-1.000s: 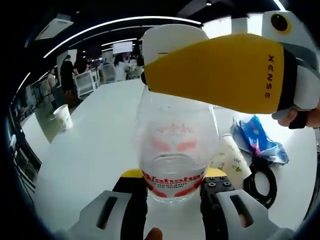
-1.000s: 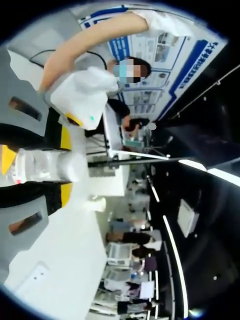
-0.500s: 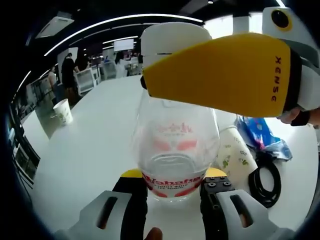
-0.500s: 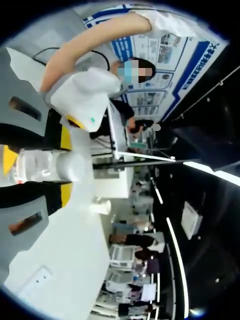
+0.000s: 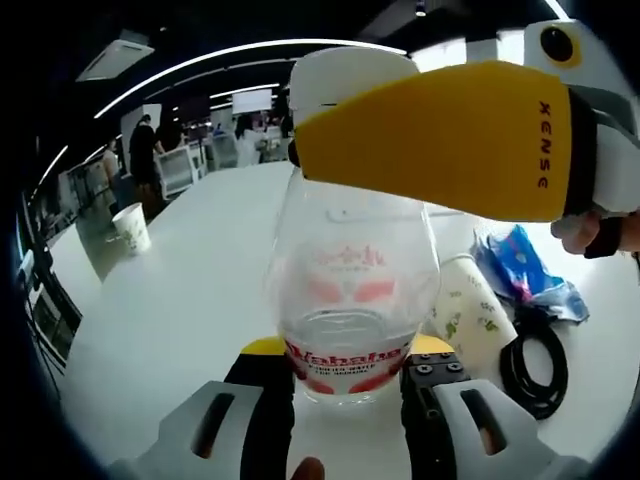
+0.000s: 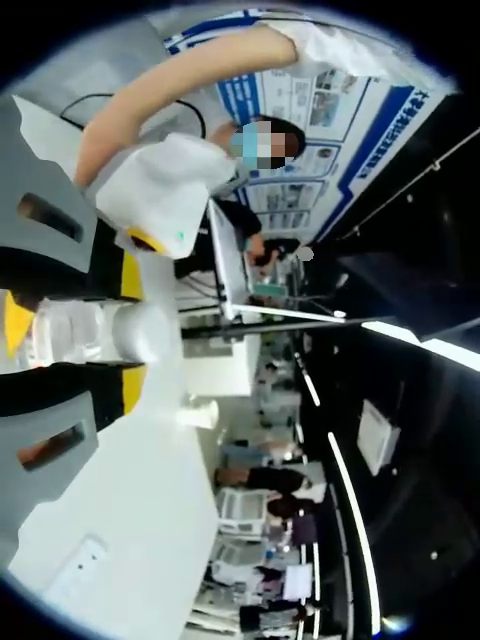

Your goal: Arrange the tabletop items into an orderly group along one side of the table until the central work area is clear of visible clutter.

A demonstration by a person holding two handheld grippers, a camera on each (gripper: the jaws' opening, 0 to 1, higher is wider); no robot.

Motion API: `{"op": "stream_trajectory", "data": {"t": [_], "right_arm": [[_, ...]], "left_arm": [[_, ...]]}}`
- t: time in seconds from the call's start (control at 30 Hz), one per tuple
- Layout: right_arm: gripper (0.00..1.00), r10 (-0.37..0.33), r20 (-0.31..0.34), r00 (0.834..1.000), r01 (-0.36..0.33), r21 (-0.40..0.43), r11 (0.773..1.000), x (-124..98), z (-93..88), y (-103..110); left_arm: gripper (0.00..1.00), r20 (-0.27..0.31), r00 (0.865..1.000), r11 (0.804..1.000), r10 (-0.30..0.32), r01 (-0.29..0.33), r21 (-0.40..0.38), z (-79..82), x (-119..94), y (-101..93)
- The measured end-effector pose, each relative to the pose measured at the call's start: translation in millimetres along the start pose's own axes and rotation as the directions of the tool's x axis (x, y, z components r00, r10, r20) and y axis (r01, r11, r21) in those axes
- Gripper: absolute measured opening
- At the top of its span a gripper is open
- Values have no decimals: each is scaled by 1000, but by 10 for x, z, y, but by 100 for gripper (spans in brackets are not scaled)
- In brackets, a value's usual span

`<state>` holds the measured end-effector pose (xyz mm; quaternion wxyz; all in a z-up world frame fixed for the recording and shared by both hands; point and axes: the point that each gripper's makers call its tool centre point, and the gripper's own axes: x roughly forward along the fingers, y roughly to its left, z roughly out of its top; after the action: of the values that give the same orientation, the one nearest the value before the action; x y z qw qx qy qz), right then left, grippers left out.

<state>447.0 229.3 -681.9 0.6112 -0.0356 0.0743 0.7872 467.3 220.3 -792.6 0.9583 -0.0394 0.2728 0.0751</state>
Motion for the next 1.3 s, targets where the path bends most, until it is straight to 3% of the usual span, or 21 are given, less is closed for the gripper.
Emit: {"op": "stream_trajectory", "data": {"t": [0.67, 0.93, 1.1, 1.3], "right_arm": [[19, -12, -7, 1000, 12, 16, 1000, 18, -12, -1], [21, -51, -11, 999, 52, 90, 995, 33, -17, -60], [30, -67, -14, 998, 69, 111, 992, 12, -46, -68], [40, -118, 39, 992, 111, 153, 982, -64, 104, -167]], "left_arm": [[39, -20, 1000, 1000, -17, 17, 3, -19, -7, -2], [46, -20, 999, 1000, -26, 26, -3, -40, -77, -23], [47, -13, 1000, 1000, -28, 28, -11, -25, -122, 15], [54, -11, 999, 999, -45, 45, -17, -3, -158, -2]]}}
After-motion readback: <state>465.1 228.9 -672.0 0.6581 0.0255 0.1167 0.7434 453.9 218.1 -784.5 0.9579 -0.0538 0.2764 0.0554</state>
